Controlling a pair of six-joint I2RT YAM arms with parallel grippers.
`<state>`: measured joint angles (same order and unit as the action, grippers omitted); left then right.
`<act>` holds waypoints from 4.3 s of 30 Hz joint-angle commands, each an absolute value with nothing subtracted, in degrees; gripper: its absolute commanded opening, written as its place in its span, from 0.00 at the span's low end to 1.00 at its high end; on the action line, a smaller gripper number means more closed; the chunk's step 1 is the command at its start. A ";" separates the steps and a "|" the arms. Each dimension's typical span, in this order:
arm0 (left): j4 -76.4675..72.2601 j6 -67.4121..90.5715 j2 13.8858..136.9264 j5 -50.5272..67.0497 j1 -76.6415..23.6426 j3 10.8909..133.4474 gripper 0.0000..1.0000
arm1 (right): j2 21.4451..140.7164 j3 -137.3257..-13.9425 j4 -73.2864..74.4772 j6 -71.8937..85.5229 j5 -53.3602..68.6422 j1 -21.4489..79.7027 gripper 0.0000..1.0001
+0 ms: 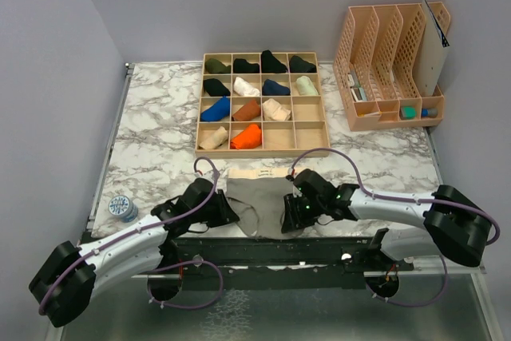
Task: Roll the underwear
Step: Flatten out the underwear at the center of the board, then fold the underwear at the center of the board.
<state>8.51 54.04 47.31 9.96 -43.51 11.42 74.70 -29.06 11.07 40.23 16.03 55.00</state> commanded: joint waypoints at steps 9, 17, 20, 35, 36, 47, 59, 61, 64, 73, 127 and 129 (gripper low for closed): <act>14.60 62.75 46.90 14.29 -44.33 12.35 0.00 | 70.36 -28.80 23.04 36.39 21.00 55.63 0.32; 28.54 64.84 45.30 7.01 -44.74 14.94 0.39 | 66.84 -34.66 32.49 35.74 10.68 55.63 0.34; 28.97 64.36 46.82 6.47 -44.74 16.52 0.53 | 65.06 -38.50 35.10 35.75 3.91 55.63 0.41; 27.97 45.16 60.05 -2.16 -34.86 33.97 0.94 | 76.04 -47.44 26.35 36.74 -8.60 54.00 0.41; 26.25 43.75 62.96 -0.37 -33.21 33.69 0.92 | 76.30 -47.27 25.77 36.62 -8.78 53.85 0.41; 12.33 37.04 76.12 9.83 -29.30 34.27 0.68 | 80.94 -45.25 16.51 32.52 9.45 52.38 0.32; 6.39 33.28 81.17 11.70 -28.39 34.26 0.25 | 82.84 -39.51 2.80 38.58 14.69 61.33 0.29; 5.04 33.02 80.82 11.15 -28.39 33.89 0.22 | 85.04 -39.83 2.77 39.17 13.56 62.41 0.27; 3.92 32.26 79.35 9.95 -28.39 33.58 0.14 | 87.88 -38.33 3.36 41.54 11.66 63.16 0.24; 0.24 29.40 71.38 2.34 -28.39 29.51 0.10 | 90.67 -35.74 0.53 42.73 12.97 64.60 0.20; 8.66 43.23 58.15 7.29 -37.44 22.58 0.64 | 74.52 -43.77 20.74 27.33 -4.22 34.28 0.47; 8.66 43.28 57.29 7.40 -37.43 24.06 0.66 | 71.11 -43.14 23.28 28.26 -6.26 34.28 0.53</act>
